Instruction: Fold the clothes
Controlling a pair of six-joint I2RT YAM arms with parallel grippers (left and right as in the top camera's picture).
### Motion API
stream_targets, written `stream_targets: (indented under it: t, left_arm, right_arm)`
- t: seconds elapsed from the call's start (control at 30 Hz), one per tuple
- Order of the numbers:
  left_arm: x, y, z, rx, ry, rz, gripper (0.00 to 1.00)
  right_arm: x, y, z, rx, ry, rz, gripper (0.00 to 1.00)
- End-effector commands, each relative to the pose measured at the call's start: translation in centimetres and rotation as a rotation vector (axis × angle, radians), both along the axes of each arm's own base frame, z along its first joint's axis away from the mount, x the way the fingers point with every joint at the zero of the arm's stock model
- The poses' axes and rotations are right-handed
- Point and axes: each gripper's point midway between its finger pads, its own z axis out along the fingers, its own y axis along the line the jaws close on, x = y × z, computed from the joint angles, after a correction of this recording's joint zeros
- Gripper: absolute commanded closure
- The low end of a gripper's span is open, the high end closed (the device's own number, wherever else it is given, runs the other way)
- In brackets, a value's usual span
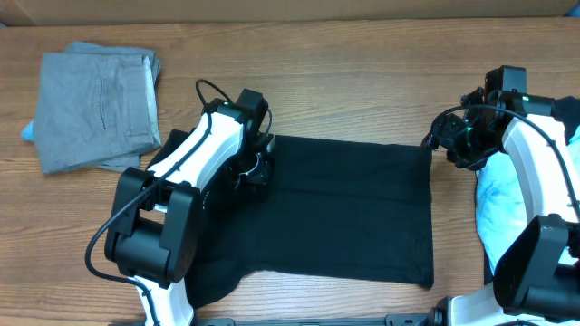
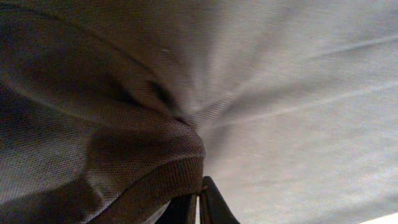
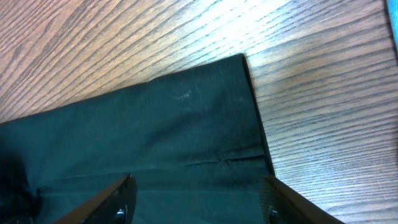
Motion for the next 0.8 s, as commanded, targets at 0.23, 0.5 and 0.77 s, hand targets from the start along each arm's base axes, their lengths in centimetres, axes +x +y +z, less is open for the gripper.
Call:
stream_targets:
  t: [0.23, 0.5, 0.77]
  left_arm:
    - [-0.7, -2.4, 1.0, -0.119, 0.075, 0.08, 0.74]
    - [0.5, -1.2, 3.1, -0.054, 0.014, 0.08, 0.96]
    - [4.2, 3.0, 4.1, 0.191, -0.187, 0.036, 0.62]
  right_arm:
    - [0.0, -0.2, 0.3, -0.002, -0.013, 0.0, 0.34]
    - [0.0, -0.2, 0.3, -0.002, -0.013, 0.0, 0.34]
    - [0.1, -0.2, 0.3, -0.003, -0.016, 0.0, 0.34]
